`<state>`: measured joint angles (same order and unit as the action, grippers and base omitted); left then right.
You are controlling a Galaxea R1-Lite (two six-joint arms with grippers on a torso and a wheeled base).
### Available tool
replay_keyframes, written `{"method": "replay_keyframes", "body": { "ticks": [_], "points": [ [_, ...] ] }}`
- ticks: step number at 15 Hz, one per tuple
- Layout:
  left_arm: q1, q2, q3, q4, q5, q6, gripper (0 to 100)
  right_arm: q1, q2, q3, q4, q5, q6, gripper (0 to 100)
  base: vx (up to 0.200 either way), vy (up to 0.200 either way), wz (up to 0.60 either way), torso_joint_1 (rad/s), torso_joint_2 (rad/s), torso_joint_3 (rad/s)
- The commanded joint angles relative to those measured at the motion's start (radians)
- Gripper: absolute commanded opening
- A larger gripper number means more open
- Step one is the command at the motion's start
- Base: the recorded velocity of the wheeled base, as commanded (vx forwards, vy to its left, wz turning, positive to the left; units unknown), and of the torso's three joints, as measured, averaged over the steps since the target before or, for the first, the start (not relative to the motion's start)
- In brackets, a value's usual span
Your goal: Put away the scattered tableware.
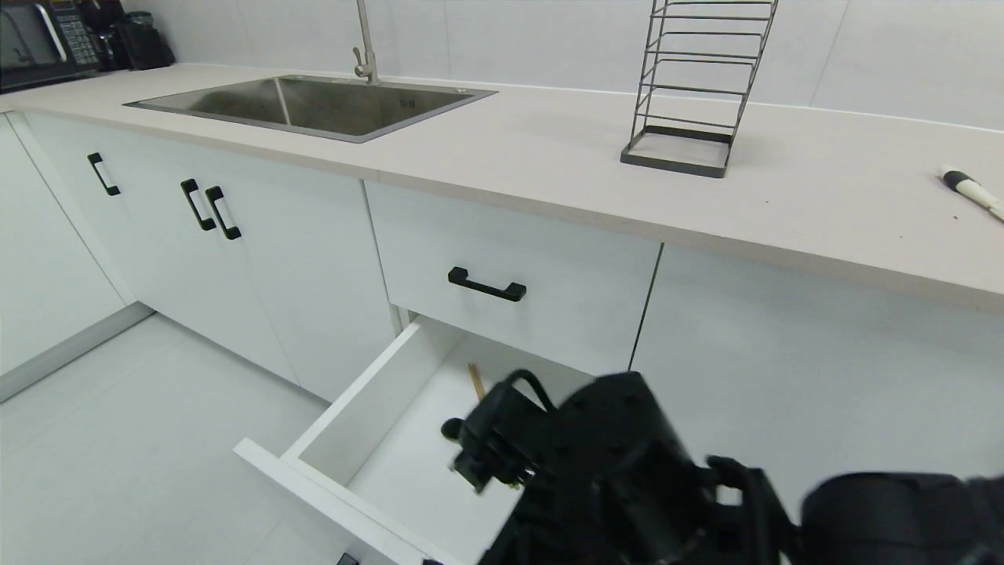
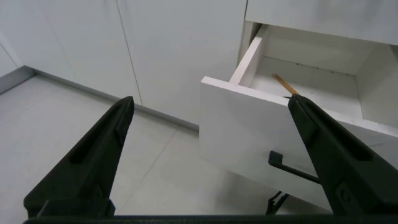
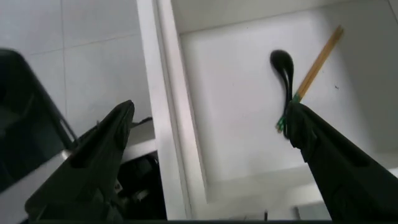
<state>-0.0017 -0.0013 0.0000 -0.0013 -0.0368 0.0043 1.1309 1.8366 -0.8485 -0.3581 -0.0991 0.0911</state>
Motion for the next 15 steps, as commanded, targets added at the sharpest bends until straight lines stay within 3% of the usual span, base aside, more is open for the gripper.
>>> {"method": "replay_keyframes", "body": {
  "ticks": [1,5,7,9,12,15],
  "points": [
    [0.0,0.001,0.0,0.0,0.0,0.0,100,-0.033,-0.342,0.355,-0.162,0.067,-0.082,100,0.0,0.0,0.0,0.0,0.0,0.0],
    [0.0,0.001,0.0,0.0,0.0,0.0,100,-0.111,-0.694,0.494,-0.07,0.065,-0.077,100,0.0,0.0,0.0,0.0,0.0,0.0],
    [0.0,0.001,0.0,0.0,0.002,0.0,100,-0.229,-0.979,0.602,0.047,0.064,-0.024,100,0.0,0.0,0.0,0.0,0.0,0.0],
    [0.0,0.001,0.0,0.0,0.002,0.0,100,-0.281,-1.145,0.631,0.099,0.061,0.018,100,0.0,0.0,0.0,0.0,0.0,0.0],
    [0.0,0.001,0.0,0.0,0.0,0.0,100,-0.43,-1.39,0.668,0.117,0.059,0.105,100,0.0,0.0,0.0,0.0,0.0,0.0],
    [0.0,0.001,0.0,0.0,0.0,0.0,100,-0.694,-1.524,0.77,0.177,0.065,0.108,100,0.0,0.0,0.0,0.0,0.0,0.0]
  ]
}}
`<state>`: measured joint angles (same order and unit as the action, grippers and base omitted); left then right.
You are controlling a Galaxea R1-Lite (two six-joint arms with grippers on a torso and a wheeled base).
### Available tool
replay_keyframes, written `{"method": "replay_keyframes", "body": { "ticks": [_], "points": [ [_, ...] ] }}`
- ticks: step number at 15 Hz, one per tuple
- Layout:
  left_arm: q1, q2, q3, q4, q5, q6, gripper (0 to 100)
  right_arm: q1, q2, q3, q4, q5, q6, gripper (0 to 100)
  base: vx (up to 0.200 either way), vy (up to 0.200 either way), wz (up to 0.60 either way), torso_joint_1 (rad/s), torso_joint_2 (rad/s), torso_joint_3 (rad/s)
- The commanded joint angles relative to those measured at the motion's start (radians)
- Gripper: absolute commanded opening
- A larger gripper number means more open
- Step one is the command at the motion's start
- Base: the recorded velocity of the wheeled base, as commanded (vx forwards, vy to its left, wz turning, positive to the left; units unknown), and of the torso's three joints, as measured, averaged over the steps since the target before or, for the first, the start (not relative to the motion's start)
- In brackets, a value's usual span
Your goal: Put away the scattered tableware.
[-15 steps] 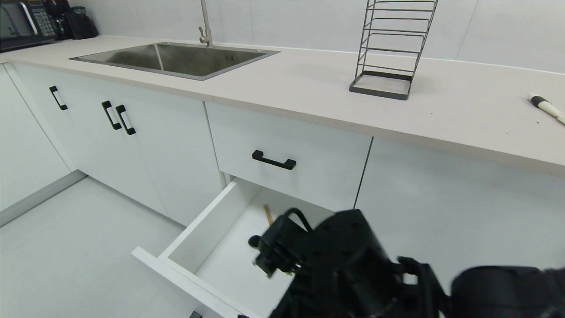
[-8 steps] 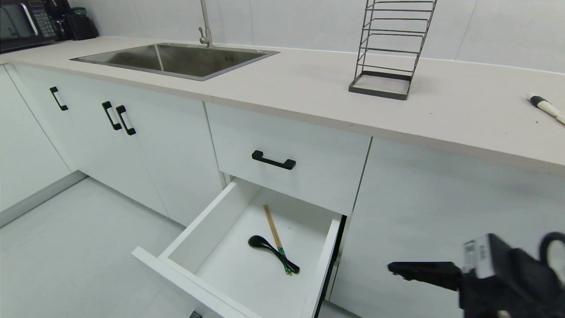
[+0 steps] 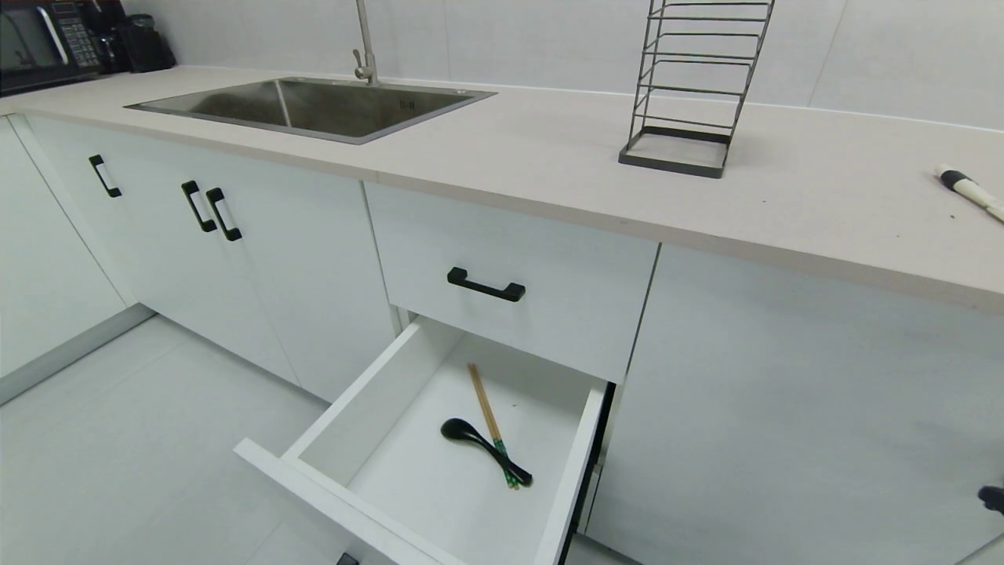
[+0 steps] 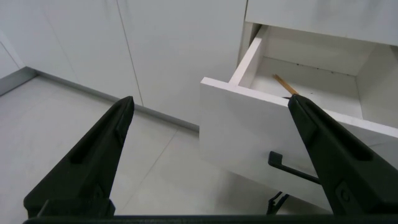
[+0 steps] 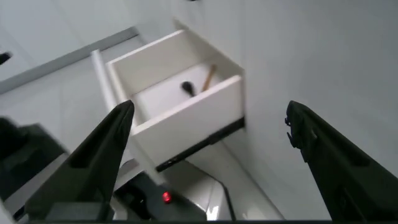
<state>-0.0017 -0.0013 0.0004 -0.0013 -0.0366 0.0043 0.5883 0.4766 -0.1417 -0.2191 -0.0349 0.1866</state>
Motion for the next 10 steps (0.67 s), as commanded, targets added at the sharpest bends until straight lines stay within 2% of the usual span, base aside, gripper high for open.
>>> {"method": "replay_keyframes", "body": {
  "ticks": [1,2,4,5,6,10],
  "points": [
    [0.0,0.001,0.0,0.0,0.0,0.0,100,-0.289,-0.191,0.063,0.083,0.004,0.016,100,0.0,0.0,0.0,0.0,0.0,0.0],
    [0.0,0.001,0.0,0.0,0.0,0.0,100,-0.436,-0.21,0.063,0.118,0.05,0.008,100,0.0,0.0,0.0,0.0,0.0,0.0],
    [0.0,0.001,0.0,0.0,0.0,0.0,100,-0.436,-0.21,0.063,0.118,0.05,0.008,100,0.0,0.0,0.0,0.0,0.0,0.0],
    [0.0,0.001,0.0,0.0,0.0,0.0,100,-0.774,-0.368,0.077,0.205,0.334,-0.104,100,0.0,0.0,0.0,0.0,0.0,0.0],
    [0.0,0.001,0.0,0.0,-0.002,0.0,100,-0.777,-0.392,0.122,0.192,0.392,-0.193,100,0.0,0.0,0.0,0.0,0.0,0.0],
    [0.0,0.001,0.0,0.001,-0.012,-0.006,100,-0.775,-0.383,0.142,0.158,0.398,-0.256,100,0.0,0.0,0.0,0.0,0.0,0.0]
  ]
}}
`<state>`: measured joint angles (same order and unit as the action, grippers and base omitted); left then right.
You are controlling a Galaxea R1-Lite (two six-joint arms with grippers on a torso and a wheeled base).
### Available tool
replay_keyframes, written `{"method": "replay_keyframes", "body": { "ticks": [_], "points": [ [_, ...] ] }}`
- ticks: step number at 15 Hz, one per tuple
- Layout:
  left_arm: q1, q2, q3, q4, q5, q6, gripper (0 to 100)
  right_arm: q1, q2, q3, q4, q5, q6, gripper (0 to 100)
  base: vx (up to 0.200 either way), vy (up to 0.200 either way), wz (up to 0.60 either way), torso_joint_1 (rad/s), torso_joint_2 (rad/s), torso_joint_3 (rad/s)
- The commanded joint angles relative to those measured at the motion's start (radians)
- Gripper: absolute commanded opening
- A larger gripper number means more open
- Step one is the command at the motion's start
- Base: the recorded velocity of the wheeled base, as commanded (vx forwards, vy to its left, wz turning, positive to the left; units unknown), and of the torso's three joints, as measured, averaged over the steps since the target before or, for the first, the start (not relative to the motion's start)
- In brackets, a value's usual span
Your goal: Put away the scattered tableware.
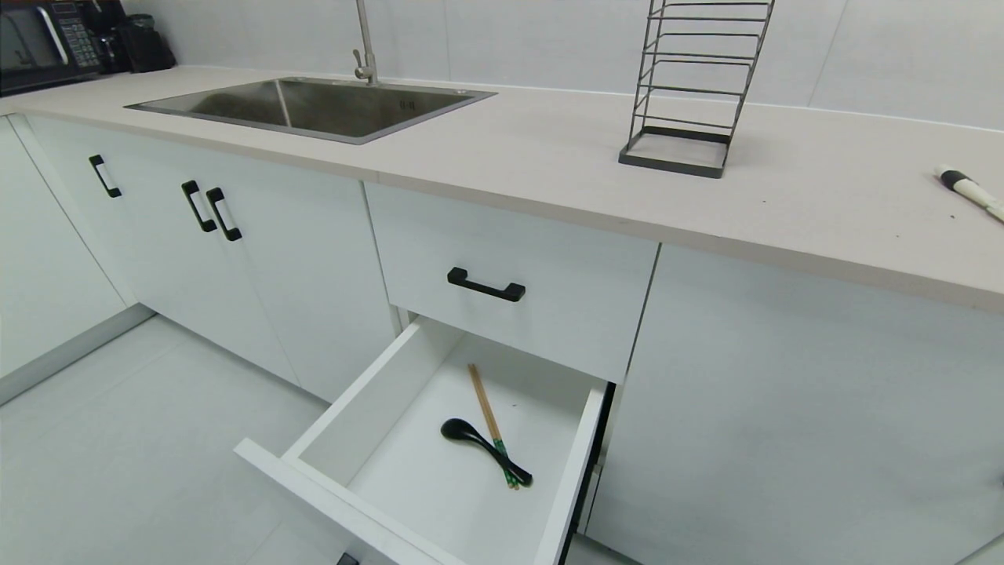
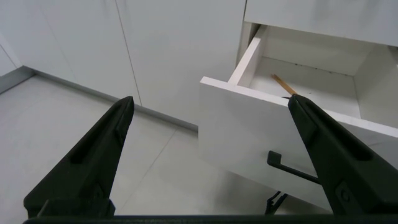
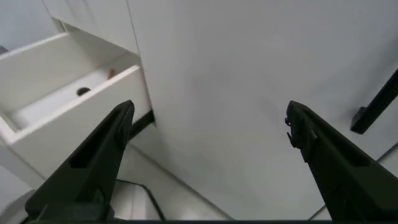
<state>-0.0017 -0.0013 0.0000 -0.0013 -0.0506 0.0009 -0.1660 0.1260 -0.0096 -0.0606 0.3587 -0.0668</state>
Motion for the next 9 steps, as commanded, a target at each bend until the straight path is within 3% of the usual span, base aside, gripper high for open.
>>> {"method": "replay_keyframes", "body": {
  "ticks": [1,2,3,4,5,6,7,9],
  "points": [
    [0.0,0.001,0.0,-0.002,-0.012,0.007,100,-0.023,-0.032,0.01,-0.001,-0.009,-0.01,100,0.0,0.0,0.0,0.0,0.0,0.0],
    [0.0,0.001,0.0,-0.014,-0.021,0.011,100,-0.023,-0.032,0.01,-0.001,-0.046,-0.008,100,0.0,0.0,0.0,0.0,0.0,0.0],
    [0.0,0.001,-0.049,-0.132,-0.023,-0.002,100,-0.024,-0.031,0.01,-0.001,-0.159,-0.011,100,0.0,0.0,0.0,0.0,0.0,0.0],
    [-0.001,0.053,-0.187,-0.256,-0.032,-0.01,100,-0.024,-0.032,0.01,0.044,-0.305,-0.004,100,0.0,0.0,0.0,0.0,0.0,0.0],
    [0.002,0.152,-0.27,-0.261,-0.046,-0.007,100,-0.023,-0.032,0.005,0.076,-0.35,0.03,100,0.0,0.0,0.0,0.0,0.0,0.0],
    [-0.014,0.201,-0.291,-0.25,-0.106,-0.007,100,-0.021,-0.032,0.008,0.062,-0.328,0.07,100,0.0,0.0,0.0,0.0,0.0,0.0],
    [-0.023,0.271,-0.273,-0.203,-0.195,-0.012,100,-0.021,-0.032,0.008,0.062,-0.327,0.068,100,0.0,0.0,0.0,0.0,0.0,0.0],
    [-0.023,0.371,-0.219,-0.108,-0.302,-0.021,100,-0.021,-0.032,0.008,0.062,-0.327,0.068,100,0.0,0.0,0.0,0.0,0.0,0.0]
  ]
}}
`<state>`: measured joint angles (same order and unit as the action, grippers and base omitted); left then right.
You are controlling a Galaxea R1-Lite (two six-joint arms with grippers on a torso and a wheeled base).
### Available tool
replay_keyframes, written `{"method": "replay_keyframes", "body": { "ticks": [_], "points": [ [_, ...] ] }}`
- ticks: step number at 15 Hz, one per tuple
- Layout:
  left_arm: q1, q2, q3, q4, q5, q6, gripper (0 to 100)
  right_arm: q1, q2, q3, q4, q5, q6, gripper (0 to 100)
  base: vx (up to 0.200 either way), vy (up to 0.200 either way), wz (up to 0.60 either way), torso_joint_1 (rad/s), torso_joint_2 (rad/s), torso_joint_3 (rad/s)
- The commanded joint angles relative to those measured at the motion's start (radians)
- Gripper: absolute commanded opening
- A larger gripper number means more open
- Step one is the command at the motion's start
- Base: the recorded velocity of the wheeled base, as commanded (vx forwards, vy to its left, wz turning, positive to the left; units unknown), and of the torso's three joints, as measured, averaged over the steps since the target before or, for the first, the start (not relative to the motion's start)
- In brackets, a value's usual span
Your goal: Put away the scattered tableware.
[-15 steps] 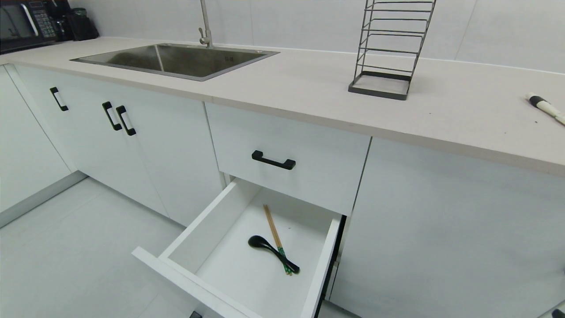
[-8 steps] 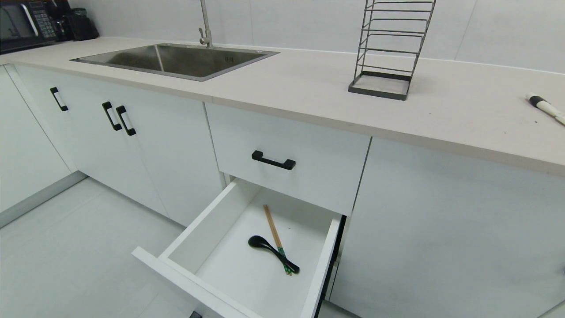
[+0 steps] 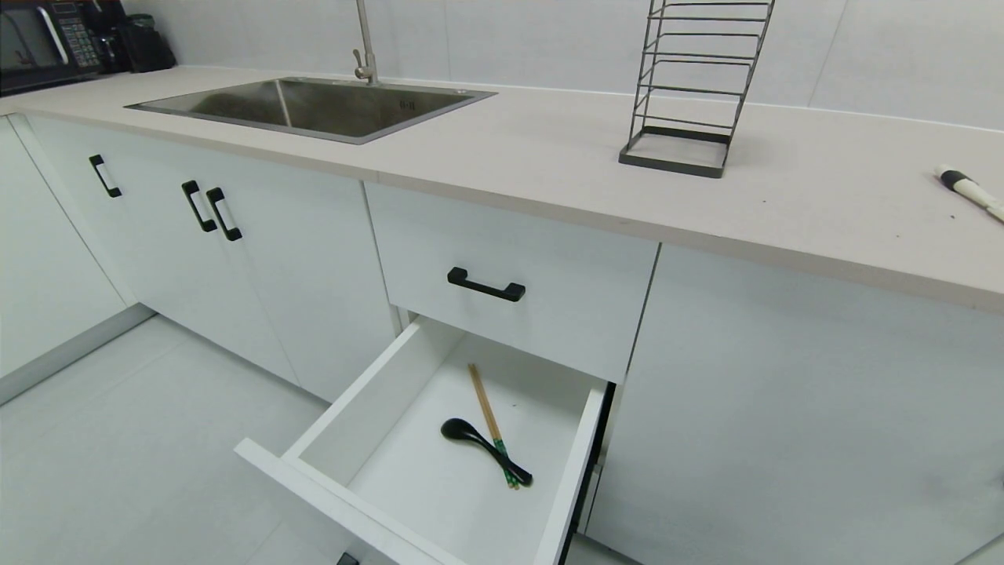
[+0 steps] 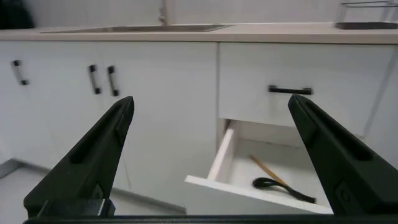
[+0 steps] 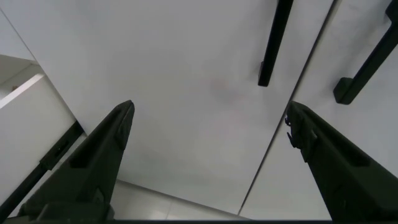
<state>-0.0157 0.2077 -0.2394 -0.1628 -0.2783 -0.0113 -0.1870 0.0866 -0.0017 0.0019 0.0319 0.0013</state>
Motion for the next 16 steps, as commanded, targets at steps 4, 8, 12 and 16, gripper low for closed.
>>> {"method": "replay_keyframes", "body": {
  "ticks": [4,8,12,16],
  "points": [
    [-0.024,0.391,0.129,0.081,-0.197,-0.001,100,0.0,0.007,0.0,0.0,0.0,0.0,100,0.0,0.0,0.0,0.0,0.0,0.0],
    [-0.142,0.562,0.17,0.083,-0.186,-0.003,100,0.0,0.007,0.0,0.0,0.0,0.0,100,0.0,0.0,0.0,0.0,0.0,0.0],
    [-0.28,0.82,0.117,0.075,-0.079,0.045,100,0.0,0.007,0.0,0.0,0.0,0.0,100,0.0,0.0,0.0,0.0,0.0,0.0],
    [-0.336,1.041,0.046,0.054,-0.024,0.043,100,0.0,0.007,0.0,0.0,0.0,0.0,100,0.0,0.0,0.0,0.0,0.0,0.0]
  ]
}}
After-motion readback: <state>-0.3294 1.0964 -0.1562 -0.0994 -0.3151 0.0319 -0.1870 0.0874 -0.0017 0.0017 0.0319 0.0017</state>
